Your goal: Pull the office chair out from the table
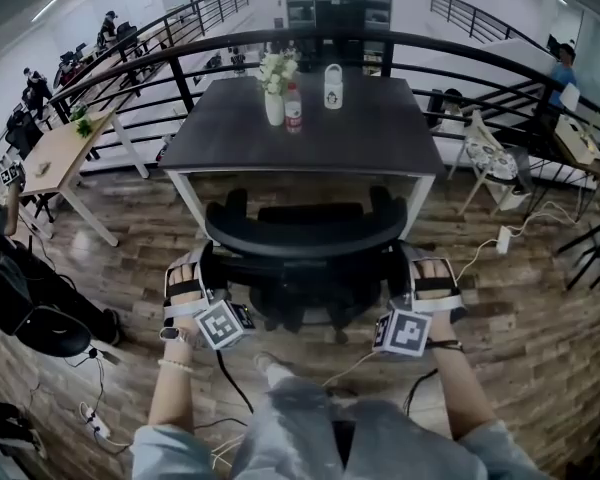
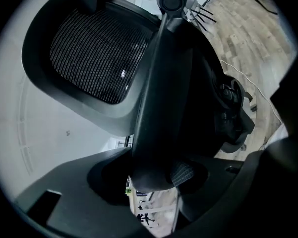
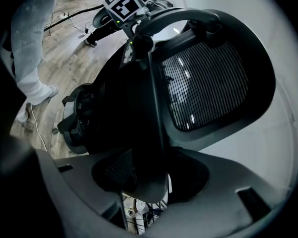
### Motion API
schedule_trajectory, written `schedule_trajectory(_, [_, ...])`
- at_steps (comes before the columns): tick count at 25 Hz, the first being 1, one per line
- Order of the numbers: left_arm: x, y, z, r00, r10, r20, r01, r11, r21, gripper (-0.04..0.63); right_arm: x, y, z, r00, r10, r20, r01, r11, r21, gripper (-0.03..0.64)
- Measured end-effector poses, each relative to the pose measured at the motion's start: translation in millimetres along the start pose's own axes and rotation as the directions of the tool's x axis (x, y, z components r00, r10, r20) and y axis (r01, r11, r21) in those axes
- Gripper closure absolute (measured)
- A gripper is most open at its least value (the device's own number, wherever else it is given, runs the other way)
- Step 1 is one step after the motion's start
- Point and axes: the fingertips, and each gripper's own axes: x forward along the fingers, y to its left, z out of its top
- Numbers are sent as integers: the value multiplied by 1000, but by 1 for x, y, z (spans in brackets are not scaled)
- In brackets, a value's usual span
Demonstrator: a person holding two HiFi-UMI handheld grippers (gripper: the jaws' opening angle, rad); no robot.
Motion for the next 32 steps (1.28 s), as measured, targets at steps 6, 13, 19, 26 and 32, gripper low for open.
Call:
schedule_trajectory(6, [-1, 2, 2, 999, -46, -15, 45, 998, -51, 367, -1, -2, 0, 999, 12, 42, -16, 996, 92, 400])
schedule_trajectory(13, [-26, 3, -3, 996, -71, 48, 81, 956, -283, 334, -19, -5, 2, 993, 31, 112, -60, 962, 265, 390])
schedule_trajectory(19, [-60, -2, -6, 991, -102, 81, 129, 863, -489, 394, -45, -7, 10, 978, 46, 203, -146, 848, 509, 391])
schedule_trajectory(26, [-96, 4, 26, 978, -125, 166, 207, 654, -728, 503, -73, -17, 22, 949, -9, 314, -248, 592, 766, 475])
schedule_trajectory(32, [-123, 18, 53, 970, -95, 223, 237, 580, -779, 538, -93, -34, 26, 941, -80, 328, -259, 449, 855, 595])
